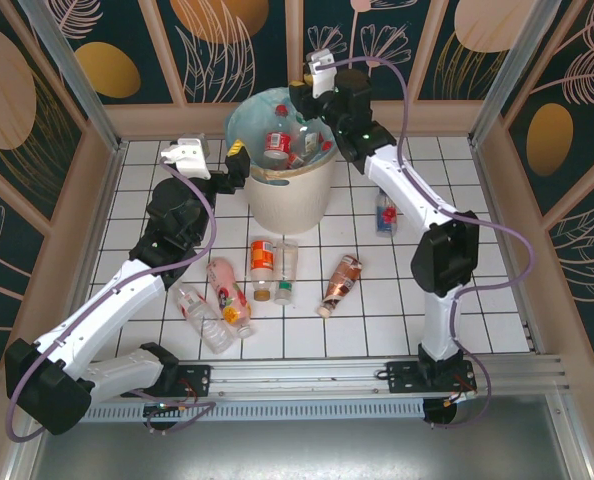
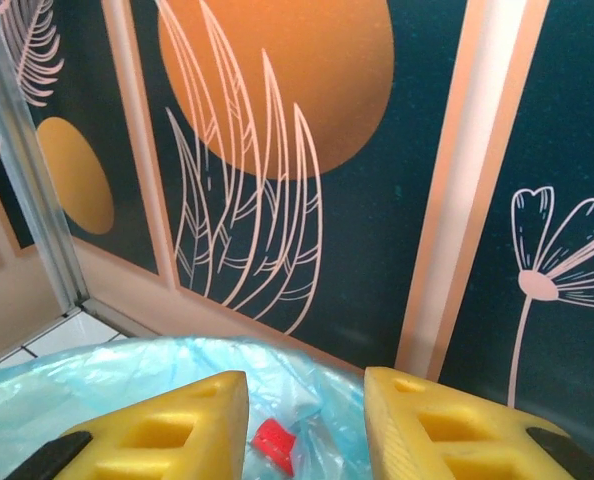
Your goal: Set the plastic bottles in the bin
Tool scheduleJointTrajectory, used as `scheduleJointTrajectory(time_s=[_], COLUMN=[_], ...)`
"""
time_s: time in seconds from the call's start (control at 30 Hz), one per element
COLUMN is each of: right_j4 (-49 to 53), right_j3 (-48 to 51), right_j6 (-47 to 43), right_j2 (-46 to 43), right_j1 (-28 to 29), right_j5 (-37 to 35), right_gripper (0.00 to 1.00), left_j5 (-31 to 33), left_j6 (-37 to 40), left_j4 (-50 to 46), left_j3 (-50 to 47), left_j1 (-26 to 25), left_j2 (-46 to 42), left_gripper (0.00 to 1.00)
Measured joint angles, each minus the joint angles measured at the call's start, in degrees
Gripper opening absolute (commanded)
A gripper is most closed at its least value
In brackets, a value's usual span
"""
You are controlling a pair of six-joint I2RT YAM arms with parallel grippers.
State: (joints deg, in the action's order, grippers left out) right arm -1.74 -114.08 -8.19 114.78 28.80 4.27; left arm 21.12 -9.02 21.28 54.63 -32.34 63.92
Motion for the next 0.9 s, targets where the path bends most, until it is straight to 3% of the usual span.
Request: scheduleJointTrajectory(time_s=[0.2,0.43,0.67,0.9], right_j4=[1.7,-1.1,2.0,6.9], right_j3=[-2.1,5.5,6.1,6.1], right_j6=[0.8,0.6,2.0,4.3], right_j2=[1.5,-3.1,-4.1,-4.4], right_j1=[-0.2,0.0,1.2,1.6], right_j5=[-0.3,3.9,14.5,23.9], right_gripper=[0.36,0.44,0.52,0.52], left_j5=[0.0,0.4,0.6,0.6], left_j6=[0.0,0.7,1.1,1.1], left_j4=[0.0,0.0,0.5,0.9], left_j3=[0.0,0.0,-0.2,-0.2], left_j1=[0.0,0.0,0.0,0.0], left_j2=[0.0,0.0,-0.1,-0.1], left_gripper=[0.91,0.91,0.91,0.91])
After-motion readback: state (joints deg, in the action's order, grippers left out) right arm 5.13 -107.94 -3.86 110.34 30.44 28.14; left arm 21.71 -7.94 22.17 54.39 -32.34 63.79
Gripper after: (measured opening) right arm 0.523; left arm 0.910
